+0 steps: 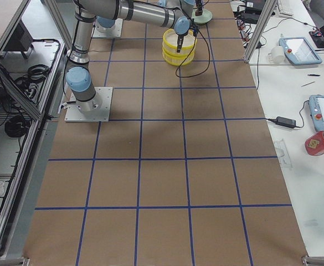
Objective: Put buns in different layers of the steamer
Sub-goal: 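Grasp the dark red-brown bun on the plate with the left gripper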
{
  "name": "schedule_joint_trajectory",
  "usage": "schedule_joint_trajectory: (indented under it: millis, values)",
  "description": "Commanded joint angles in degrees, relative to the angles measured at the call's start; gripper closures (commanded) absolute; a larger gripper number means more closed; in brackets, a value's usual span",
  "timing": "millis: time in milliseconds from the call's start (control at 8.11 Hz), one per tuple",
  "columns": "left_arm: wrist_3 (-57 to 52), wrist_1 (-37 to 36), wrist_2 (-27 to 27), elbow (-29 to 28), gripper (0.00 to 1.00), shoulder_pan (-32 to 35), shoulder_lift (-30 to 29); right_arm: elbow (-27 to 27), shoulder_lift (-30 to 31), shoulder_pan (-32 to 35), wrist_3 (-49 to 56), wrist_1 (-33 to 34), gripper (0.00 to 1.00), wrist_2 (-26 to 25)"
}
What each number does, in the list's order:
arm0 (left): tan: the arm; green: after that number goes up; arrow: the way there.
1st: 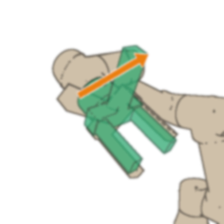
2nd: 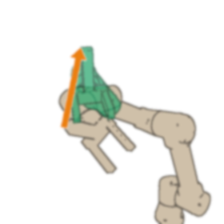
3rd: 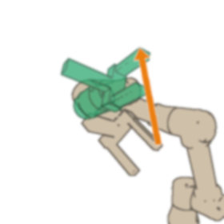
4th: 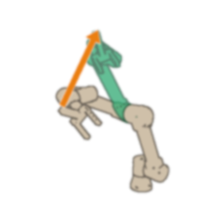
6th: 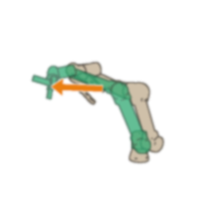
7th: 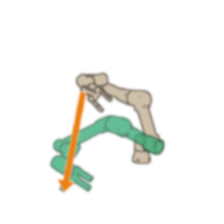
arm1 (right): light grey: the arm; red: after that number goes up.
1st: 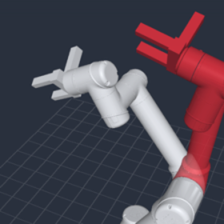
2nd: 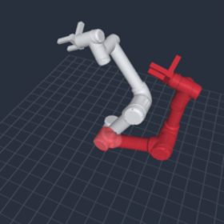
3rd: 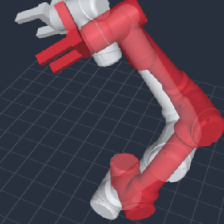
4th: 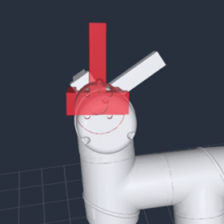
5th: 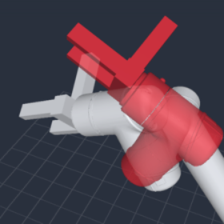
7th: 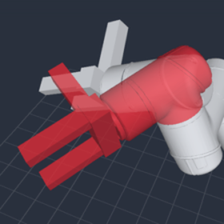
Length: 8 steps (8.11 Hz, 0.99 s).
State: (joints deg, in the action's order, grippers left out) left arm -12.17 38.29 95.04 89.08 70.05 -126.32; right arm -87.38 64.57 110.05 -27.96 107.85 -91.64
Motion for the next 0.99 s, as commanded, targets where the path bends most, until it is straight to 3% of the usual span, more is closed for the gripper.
schedule_joint_trajectory:
  millis: [0,123,247,370,616,863]
  values:
    - [-0.5,-0.7,0.1,-0.5,0.18,0.0,-1.4,-0.2,0.0,0.0,-0.3,0.1,0.10,-0.1]
    - [-0.4,-0.7,0.1,-0.5,0.18,0.0,-1.5,-0.2,0.0,0.0,-0.3,0.1,0.01,-0.2]
    - [-0.5,-0.7,0.1,-0.5,0.18,-0.1,-1.8,-0.2,0.0,0.0,-0.3,0.1,0.00,-0.1]
    - [-0.5,-0.7,0.1,-0.5,0.28,-0.1,-1.9,-0.1,0.4,-0.4,-0.1,0.2,0.00,-0.2]
    - [-0.6,-0.7,0.3,-0.5,0.59,-0.1,-1.9,0.0,5.7,-2.5,0.4,0.3,0.00,0.1]
    - [-1.2,-0.2,0.4,-0.5,1.00,-0.1,-1.7,-0.1,12.5,-8.3,2.8,-1.1,0.00,0.8]
